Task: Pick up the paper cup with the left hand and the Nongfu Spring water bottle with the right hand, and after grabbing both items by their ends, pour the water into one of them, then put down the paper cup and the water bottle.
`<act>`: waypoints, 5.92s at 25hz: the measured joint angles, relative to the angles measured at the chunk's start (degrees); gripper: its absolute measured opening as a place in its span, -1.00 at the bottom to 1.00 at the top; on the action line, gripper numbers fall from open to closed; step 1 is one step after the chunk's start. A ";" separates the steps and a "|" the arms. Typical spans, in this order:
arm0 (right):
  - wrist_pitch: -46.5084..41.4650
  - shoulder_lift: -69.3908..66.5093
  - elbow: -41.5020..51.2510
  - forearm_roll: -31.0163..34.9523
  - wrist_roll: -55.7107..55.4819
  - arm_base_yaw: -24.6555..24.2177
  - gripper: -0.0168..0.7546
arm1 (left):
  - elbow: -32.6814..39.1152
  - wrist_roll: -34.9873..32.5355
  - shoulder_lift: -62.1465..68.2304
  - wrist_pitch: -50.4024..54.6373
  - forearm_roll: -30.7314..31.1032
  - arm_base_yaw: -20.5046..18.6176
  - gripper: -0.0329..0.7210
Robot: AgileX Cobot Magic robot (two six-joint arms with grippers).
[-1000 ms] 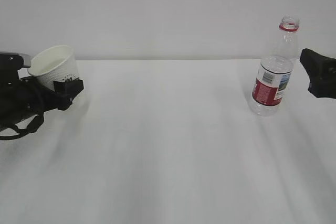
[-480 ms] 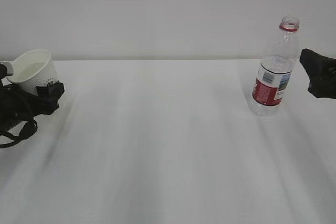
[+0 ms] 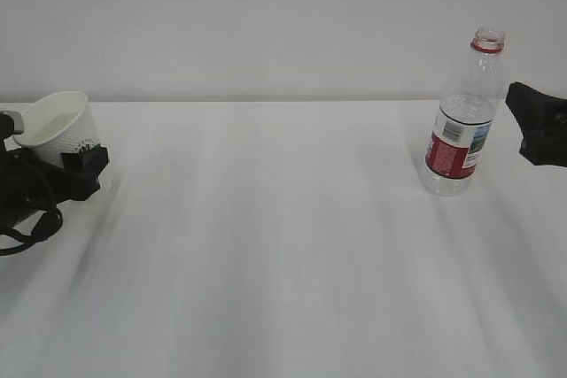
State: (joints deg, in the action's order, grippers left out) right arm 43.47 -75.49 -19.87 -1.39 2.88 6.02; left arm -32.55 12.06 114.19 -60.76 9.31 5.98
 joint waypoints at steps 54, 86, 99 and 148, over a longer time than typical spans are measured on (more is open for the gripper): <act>0.00 0.00 0.00 -0.14 0.00 0.00 0.57 | 3.79 7.63 5.70 -5.91 0.02 0.00 0.92; 0.00 0.00 0.00 -0.14 0.00 0.00 0.57 | 7.99 10.80 2.70 -5.10 5.36 0.00 0.85; 0.00 0.00 0.00 -0.31 0.00 0.00 0.57 | 9.15 10.82 2.70 -5.75 11.38 0.00 0.93; 0.00 0.00 0.00 -0.57 0.00 0.00 0.57 | 11.95 -4.91 2.35 -5.63 3.53 0.00 0.75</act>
State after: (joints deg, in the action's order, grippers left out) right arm 43.47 -75.49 -19.87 -1.97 2.88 6.02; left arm -20.60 7.14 116.54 -66.39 12.84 5.98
